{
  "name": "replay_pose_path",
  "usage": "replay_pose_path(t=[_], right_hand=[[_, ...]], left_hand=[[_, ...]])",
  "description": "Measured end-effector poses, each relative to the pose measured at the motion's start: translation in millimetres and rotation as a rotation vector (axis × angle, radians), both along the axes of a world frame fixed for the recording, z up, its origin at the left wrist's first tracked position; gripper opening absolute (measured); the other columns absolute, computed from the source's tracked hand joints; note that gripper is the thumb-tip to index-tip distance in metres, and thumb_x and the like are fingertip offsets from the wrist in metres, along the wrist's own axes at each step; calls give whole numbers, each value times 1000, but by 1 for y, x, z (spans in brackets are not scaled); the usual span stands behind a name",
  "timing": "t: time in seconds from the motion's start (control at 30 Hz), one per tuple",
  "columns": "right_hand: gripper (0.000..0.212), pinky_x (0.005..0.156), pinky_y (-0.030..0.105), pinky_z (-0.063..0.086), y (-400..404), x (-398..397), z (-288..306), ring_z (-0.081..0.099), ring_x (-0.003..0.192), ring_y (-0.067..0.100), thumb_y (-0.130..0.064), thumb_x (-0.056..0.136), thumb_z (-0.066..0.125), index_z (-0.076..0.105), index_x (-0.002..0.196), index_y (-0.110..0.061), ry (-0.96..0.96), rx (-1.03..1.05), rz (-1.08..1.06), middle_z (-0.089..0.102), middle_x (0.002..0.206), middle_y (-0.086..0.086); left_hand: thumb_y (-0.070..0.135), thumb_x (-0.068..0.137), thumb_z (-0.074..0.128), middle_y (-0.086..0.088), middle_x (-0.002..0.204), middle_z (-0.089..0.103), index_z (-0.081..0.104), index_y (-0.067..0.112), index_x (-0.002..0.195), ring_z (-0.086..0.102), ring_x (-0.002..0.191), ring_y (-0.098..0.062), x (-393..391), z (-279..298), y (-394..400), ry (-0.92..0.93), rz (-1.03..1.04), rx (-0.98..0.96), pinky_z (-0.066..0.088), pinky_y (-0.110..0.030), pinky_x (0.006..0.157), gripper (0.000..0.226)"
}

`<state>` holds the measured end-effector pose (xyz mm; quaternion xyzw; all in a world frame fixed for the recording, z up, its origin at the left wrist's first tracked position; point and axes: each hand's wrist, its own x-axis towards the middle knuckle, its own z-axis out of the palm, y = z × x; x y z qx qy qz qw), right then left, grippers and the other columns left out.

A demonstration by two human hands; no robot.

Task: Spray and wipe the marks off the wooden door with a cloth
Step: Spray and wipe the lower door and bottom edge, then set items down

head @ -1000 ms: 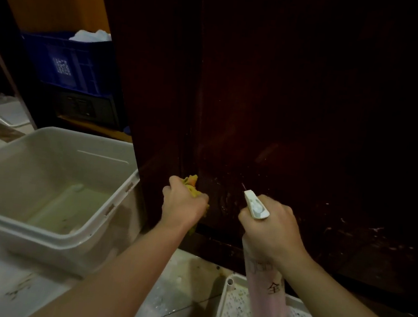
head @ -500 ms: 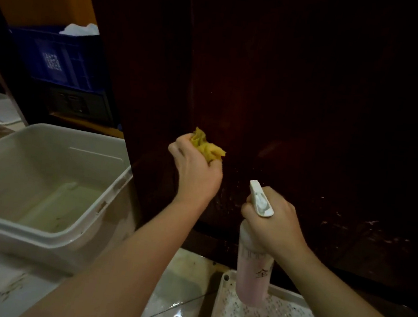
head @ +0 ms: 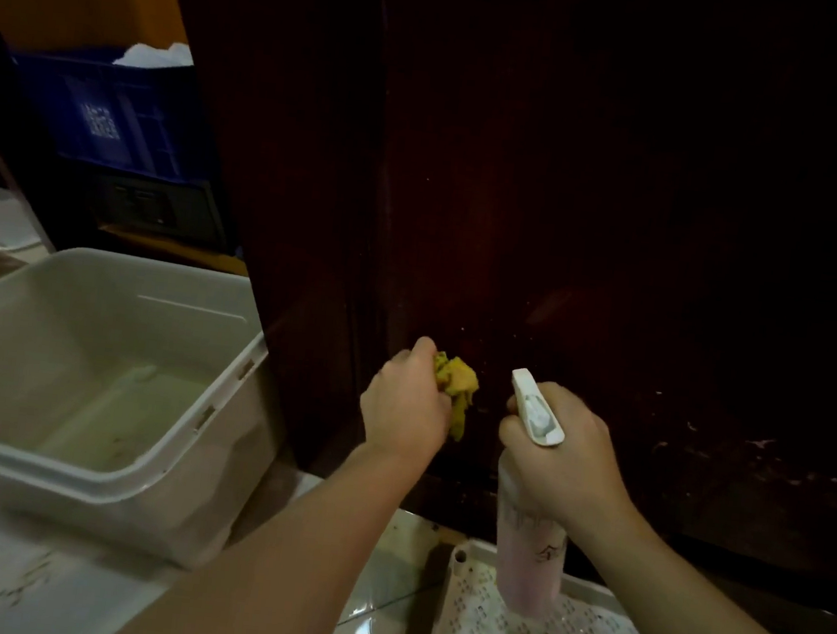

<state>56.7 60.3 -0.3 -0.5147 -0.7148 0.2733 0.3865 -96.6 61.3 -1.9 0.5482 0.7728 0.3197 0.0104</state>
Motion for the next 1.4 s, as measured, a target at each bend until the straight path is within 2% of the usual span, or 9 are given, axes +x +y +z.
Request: replay_pose_path(t=[0.2,0.4,0.6,0.7,0.9,1.07,1.2,1.33,1.4], right_hand=[[19,53,34,43,0,-8,7,52,59,15,-20,79,61,49,66,-27,-39,100,72,53,66,-6],[30,50,28,33,-1,-9,12,44,47,10,-24,80,60,43,55,-25,-23,51,3,46,51,-7],[8,57,29,42,1,1,17,57,66,17,-19,85,61,57,78,-19,27,-50,114,60,73,1],[8,59,31,45,1,5,14,58,69,18,-17,85,62,56,82,-22,43,-34,110,61,75,1],[26,51,32,37,4,14,7,50,51,16,-22,80,59,44,60,-27,-58,26,-54,50,56,-6],[23,49,28,36,7,14,8,51,51,13,-18,78,60,46,63,-27,-78,-46,-21,52,59,-6],[10,61,26,44,11,13,18,63,76,8,-21,85,64,60,89,-30,86,-123,79,65,82,-6],[20,53,21,39,7,13,24,55,60,4,-16,83,64,56,67,-25,112,15,36,58,63,-8],[32,50,28,35,4,13,26,47,49,8,-16,81,63,45,56,-23,77,58,12,48,51,-7]], left_hand=[[35,86,58,8,91,49,38,28,98,51,73,-6,-13,23,-13,-216,-3,213,38,-24,56,24],[44,93,49,4,86,53,47,22,93,54,82,-15,-19,50,-13,-293,59,400,47,-34,66,22],[42,96,49,0,90,55,48,19,95,55,77,-9,-8,58,15,-373,-3,415,45,-25,64,23],[41,96,50,0,86,55,48,18,92,55,71,-11,-1,51,22,-275,-28,394,43,-27,60,23],[25,95,54,-1,98,56,55,13,108,58,84,-18,-1,11,14,-4,-90,134,50,-32,69,17],[30,97,51,-3,89,62,57,15,99,63,79,-21,-5,2,6,-207,-100,-110,56,-39,71,16],[39,98,46,3,83,59,52,20,97,62,73,-14,1,19,0,-308,-100,93,54,-33,62,21],[42,98,45,6,81,59,52,24,91,61,70,-6,7,48,5,-463,-97,352,50,-25,58,20],[42,98,45,9,81,59,50,30,88,60,71,-3,7,56,7,-500,-77,389,45,-17,57,17]])
